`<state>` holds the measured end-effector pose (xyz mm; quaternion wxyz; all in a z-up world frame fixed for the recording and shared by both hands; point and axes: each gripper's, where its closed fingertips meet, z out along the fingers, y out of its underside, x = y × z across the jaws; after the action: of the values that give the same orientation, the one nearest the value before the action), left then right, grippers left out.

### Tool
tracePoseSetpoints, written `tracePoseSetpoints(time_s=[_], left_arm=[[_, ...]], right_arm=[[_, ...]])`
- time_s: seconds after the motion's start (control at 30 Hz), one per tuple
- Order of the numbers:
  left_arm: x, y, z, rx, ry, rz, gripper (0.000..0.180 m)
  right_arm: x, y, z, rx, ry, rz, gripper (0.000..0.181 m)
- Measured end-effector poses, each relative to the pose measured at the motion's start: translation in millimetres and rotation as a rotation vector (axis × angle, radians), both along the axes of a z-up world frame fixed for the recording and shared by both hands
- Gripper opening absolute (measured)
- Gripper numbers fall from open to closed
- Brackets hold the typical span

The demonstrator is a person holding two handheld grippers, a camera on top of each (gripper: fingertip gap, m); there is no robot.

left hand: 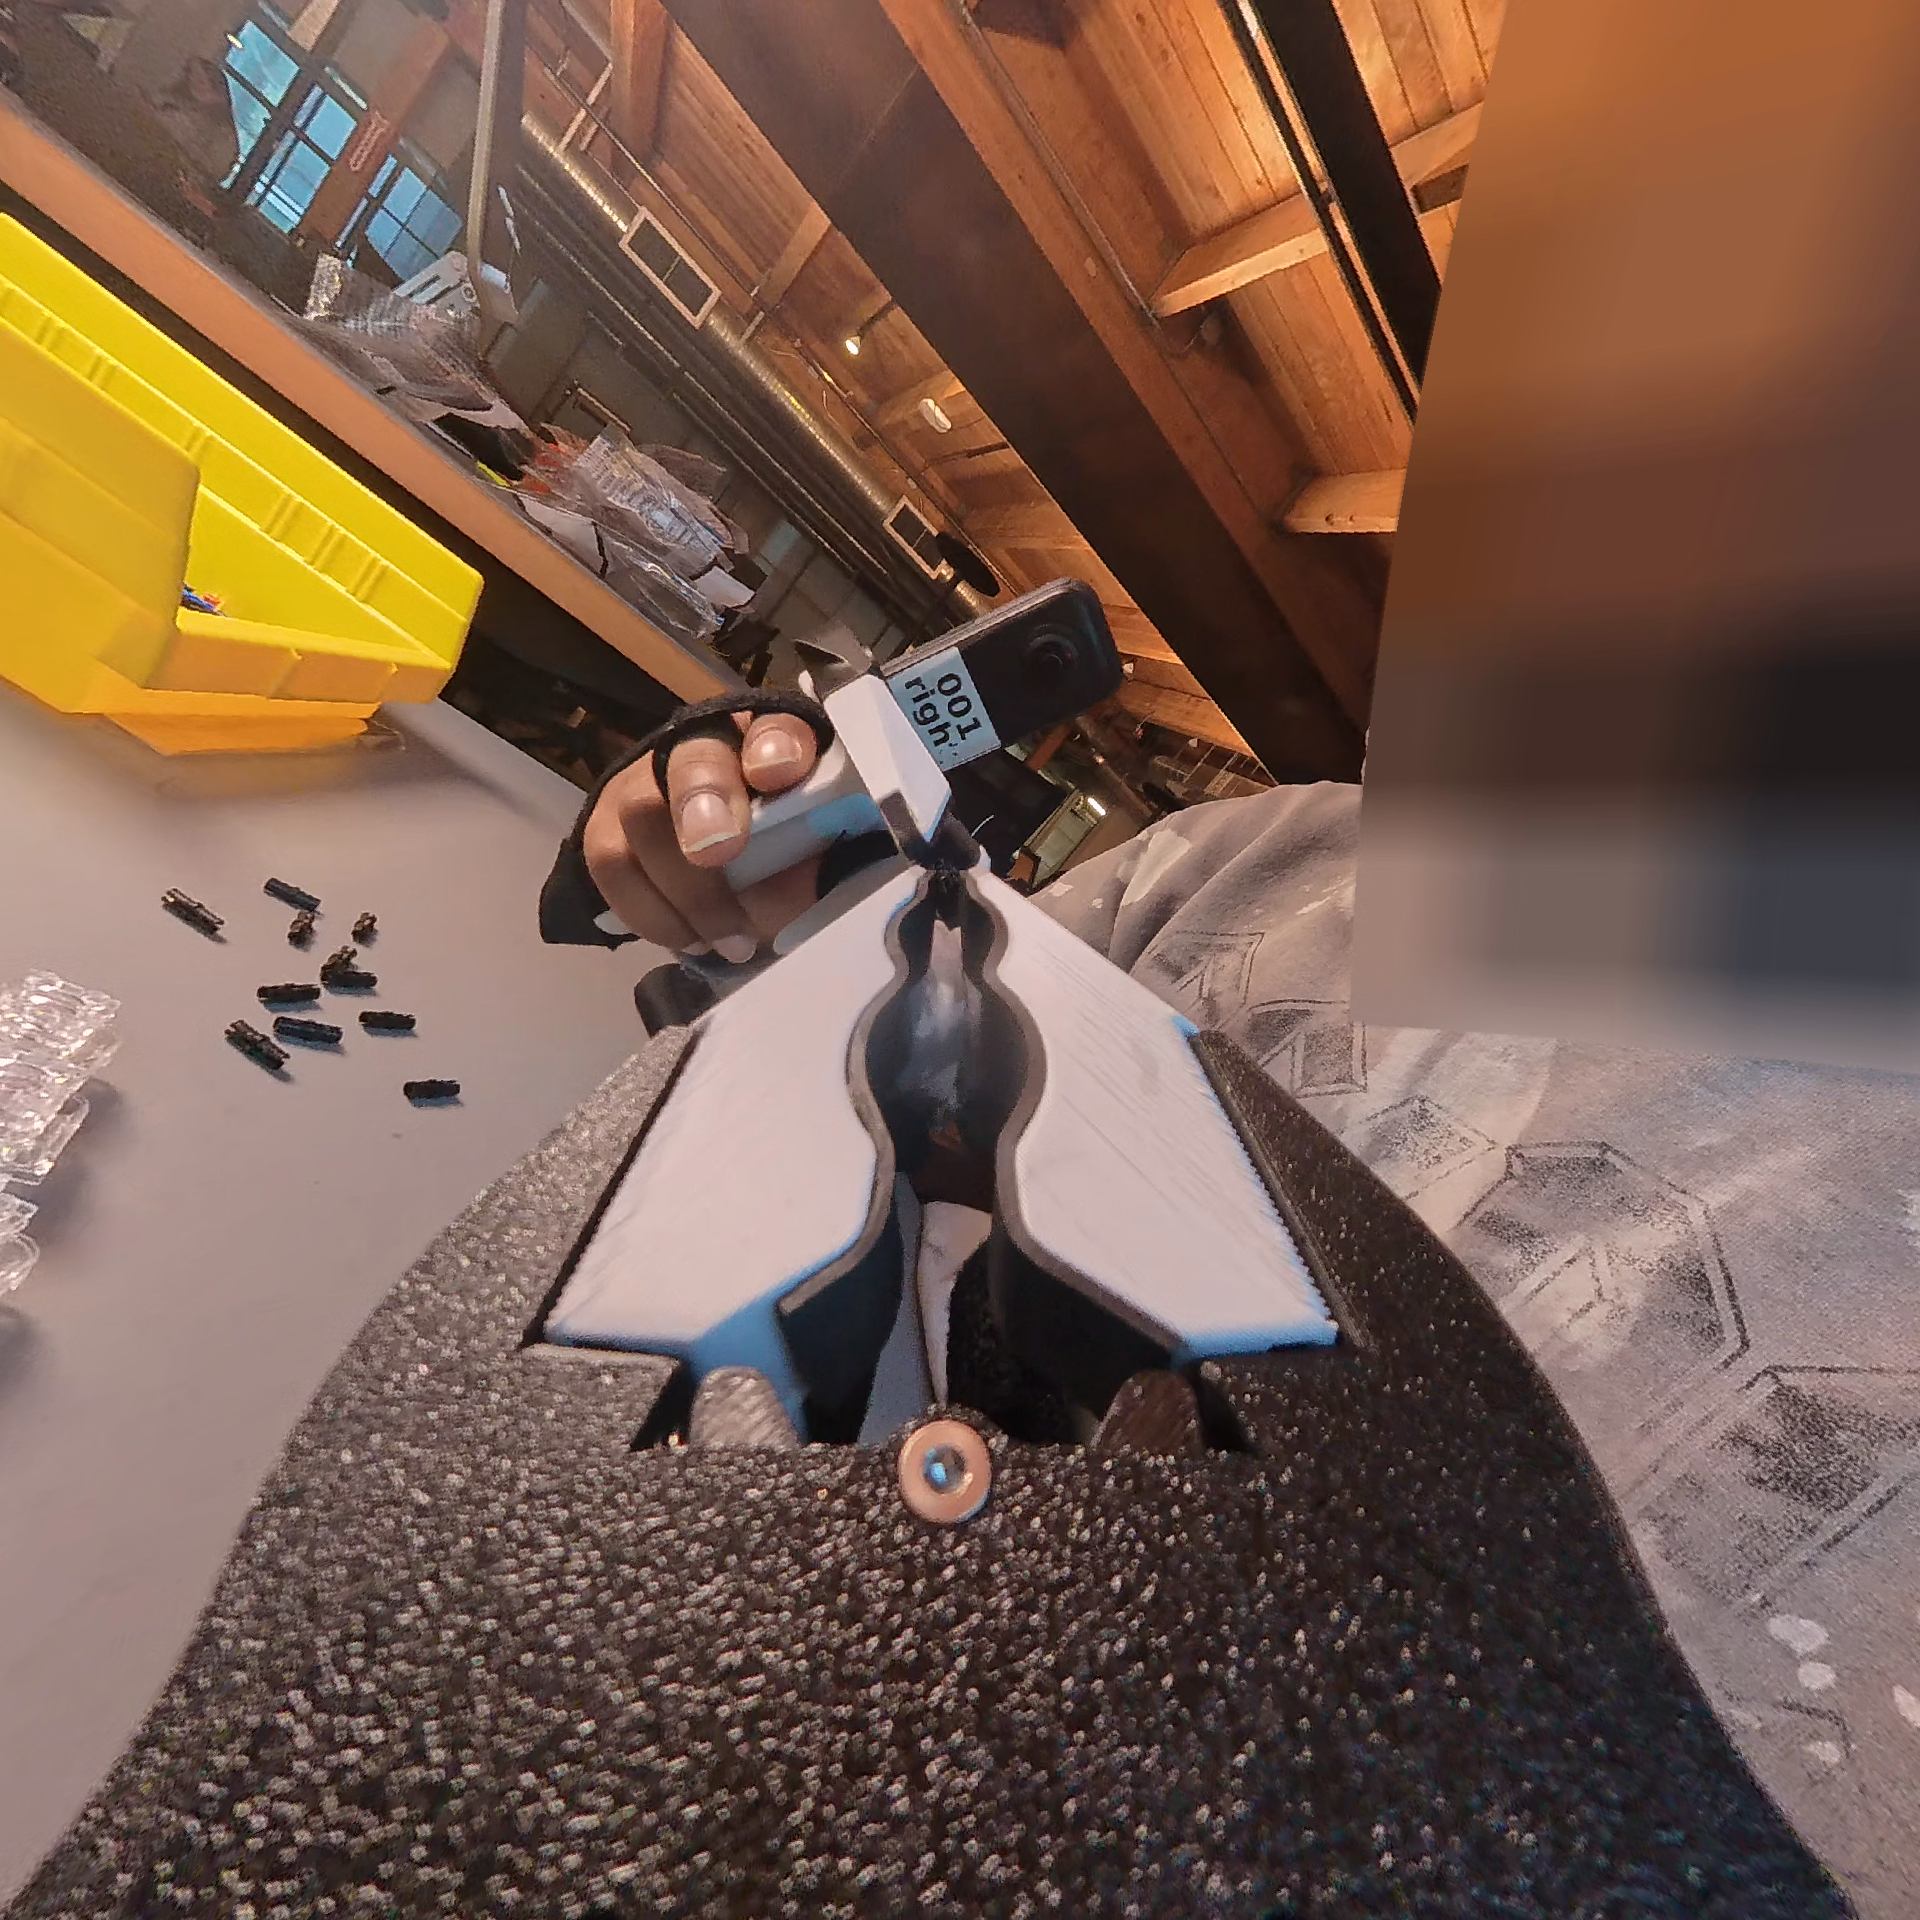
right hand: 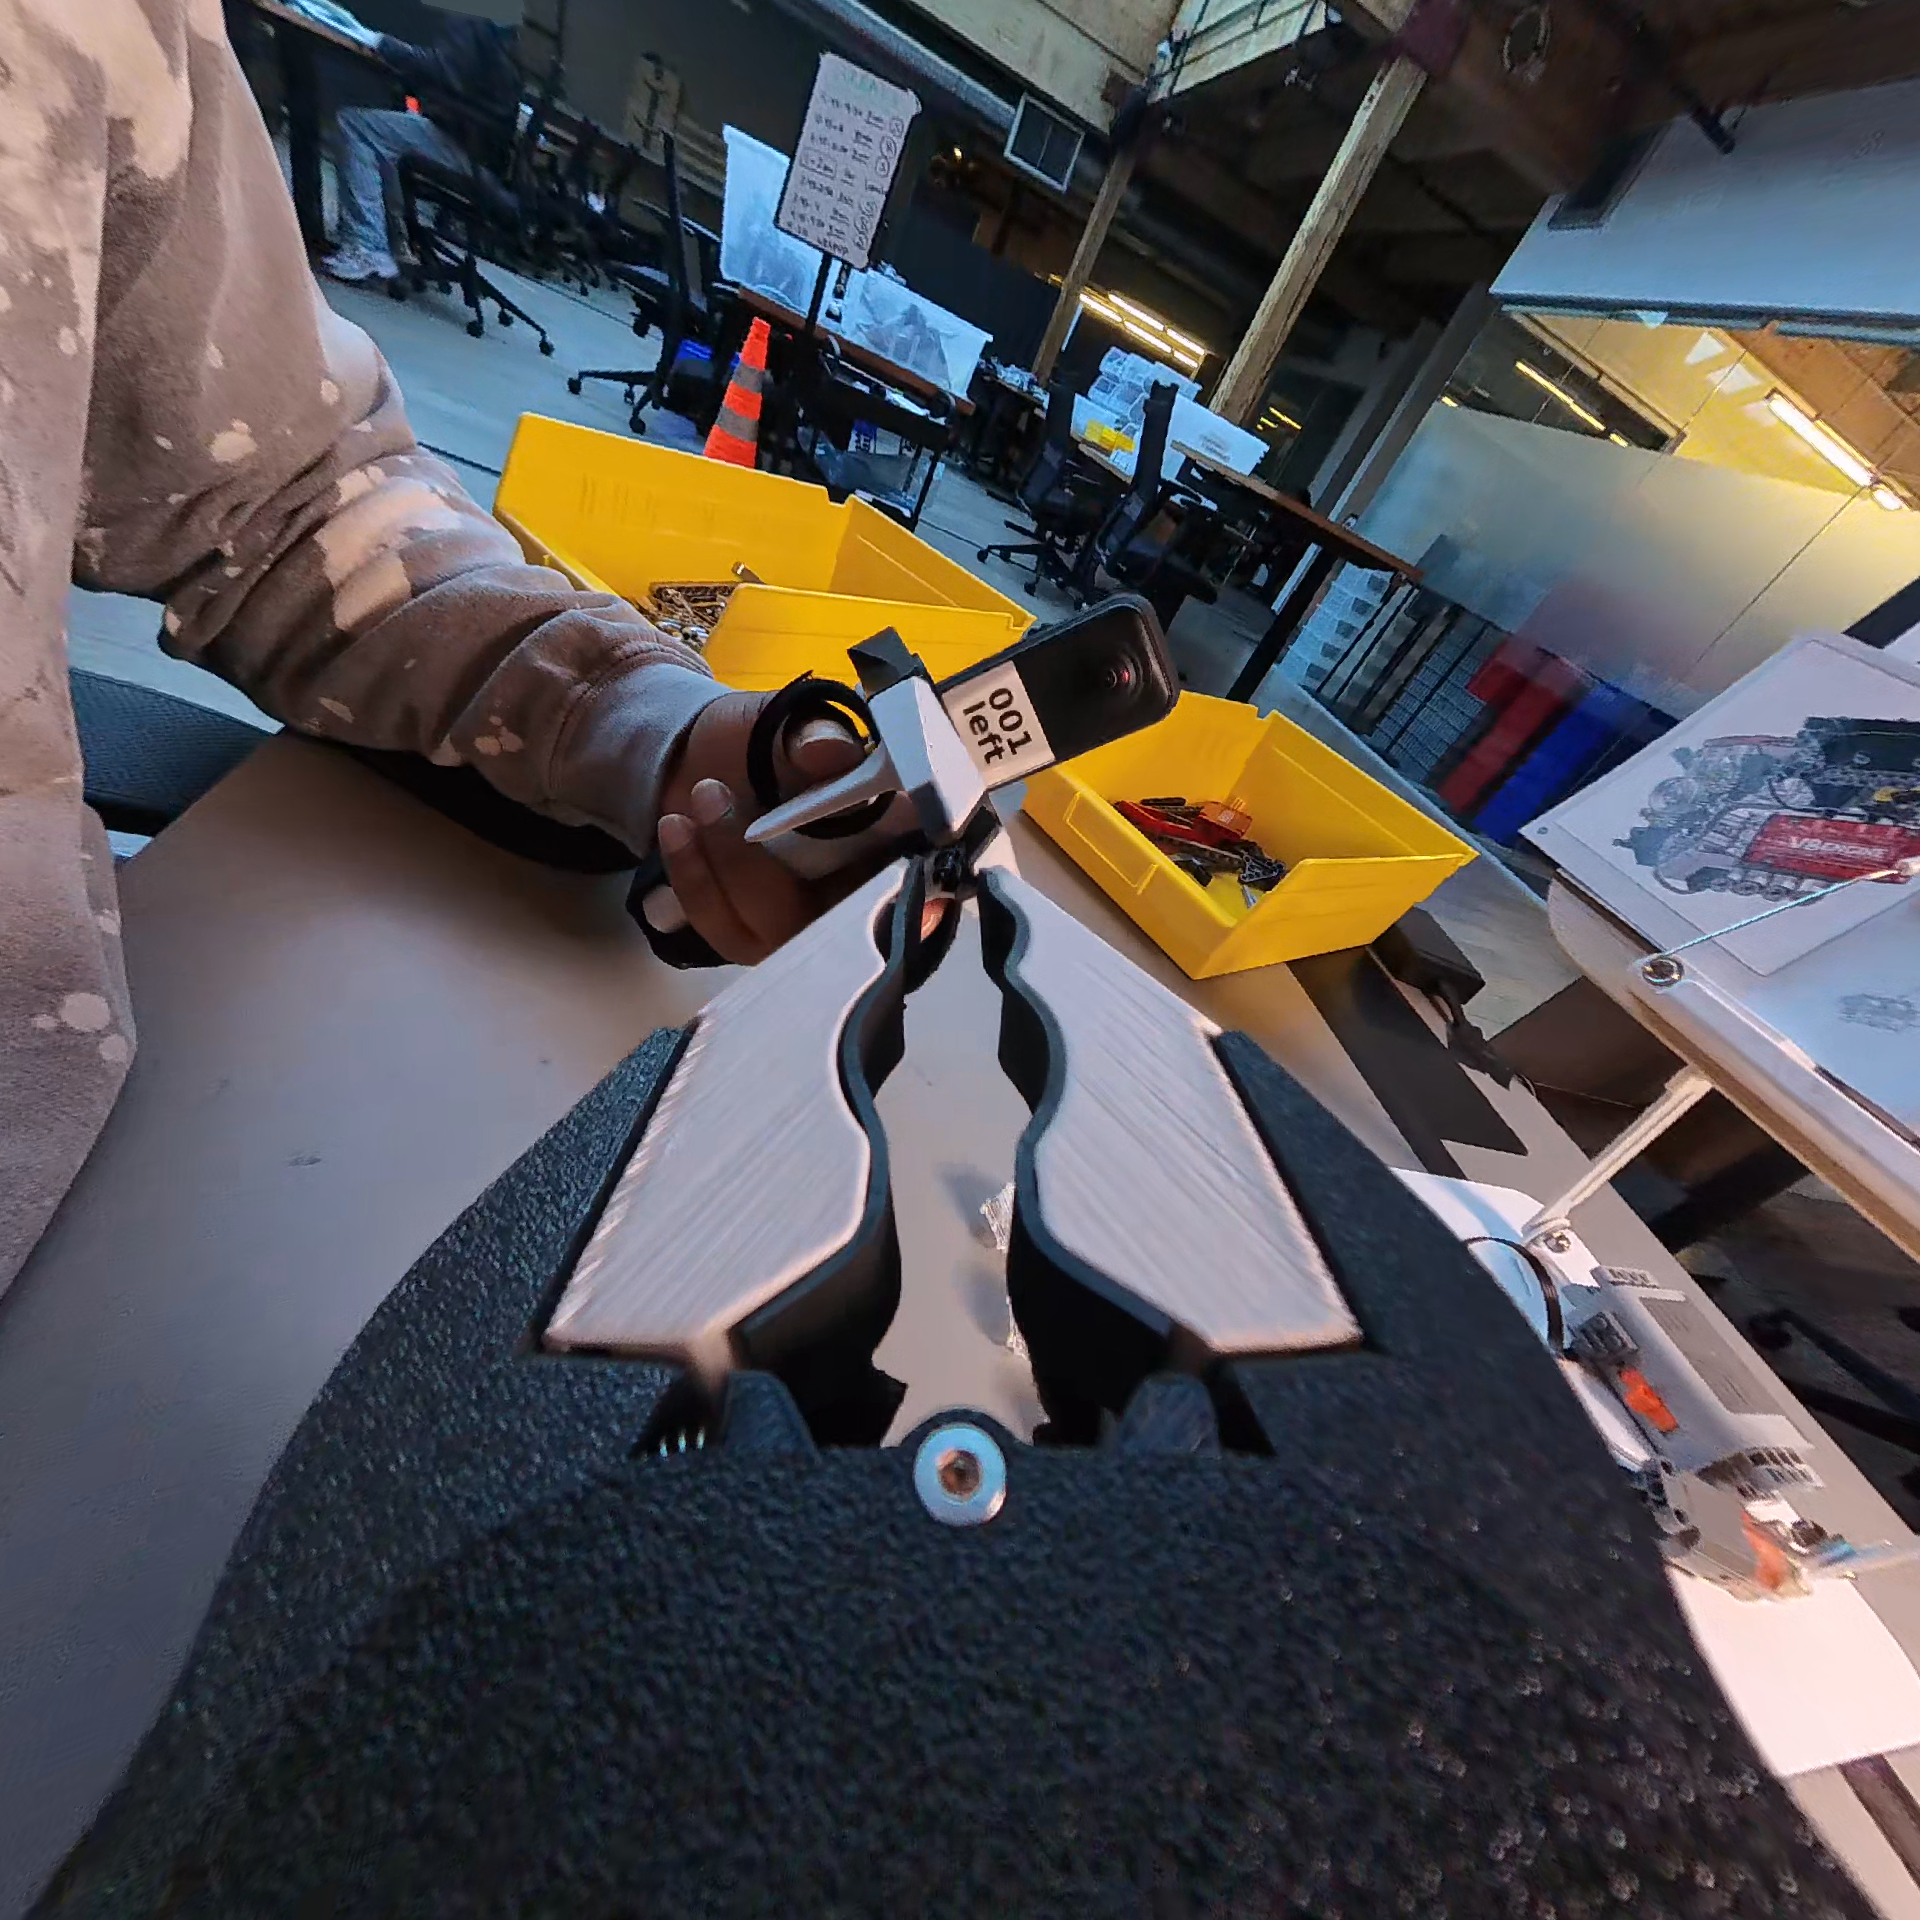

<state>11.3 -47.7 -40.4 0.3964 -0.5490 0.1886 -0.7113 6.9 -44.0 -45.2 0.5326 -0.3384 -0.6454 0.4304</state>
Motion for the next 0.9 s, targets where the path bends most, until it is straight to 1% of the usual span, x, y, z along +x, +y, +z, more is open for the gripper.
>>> tracePoseSetpoints(time_s=[0.27, 0.53, 0.83, 0.9], left_arm=[[1.4, -0.2, 0.6, -0.016, -0.022, -0.009, 0.0], [0.7, 0.2, 1.7, -0.03, -0.038, -0.02, 0.0], [1.6, -0.4, 1.9, -0.04, -0.045, -0.035, 0.001], [1.2, 2.1, -1.6, -0.045, -0.017, -0.023, 0.001]], right_arm=[[-0.9, -0.6, 1.0, 0.048, 0.005, -0.025, 0.005], [-1.1, -0.9, 2.3, 0.099, 0.022, -0.047, 0.005], [-0.4, -2.1, 2.2, 0.105, 0.012, -0.041, 0.004], [-0.7, 0.3, -1.5, 0.083, -0.018, -0.038, 0.004]])
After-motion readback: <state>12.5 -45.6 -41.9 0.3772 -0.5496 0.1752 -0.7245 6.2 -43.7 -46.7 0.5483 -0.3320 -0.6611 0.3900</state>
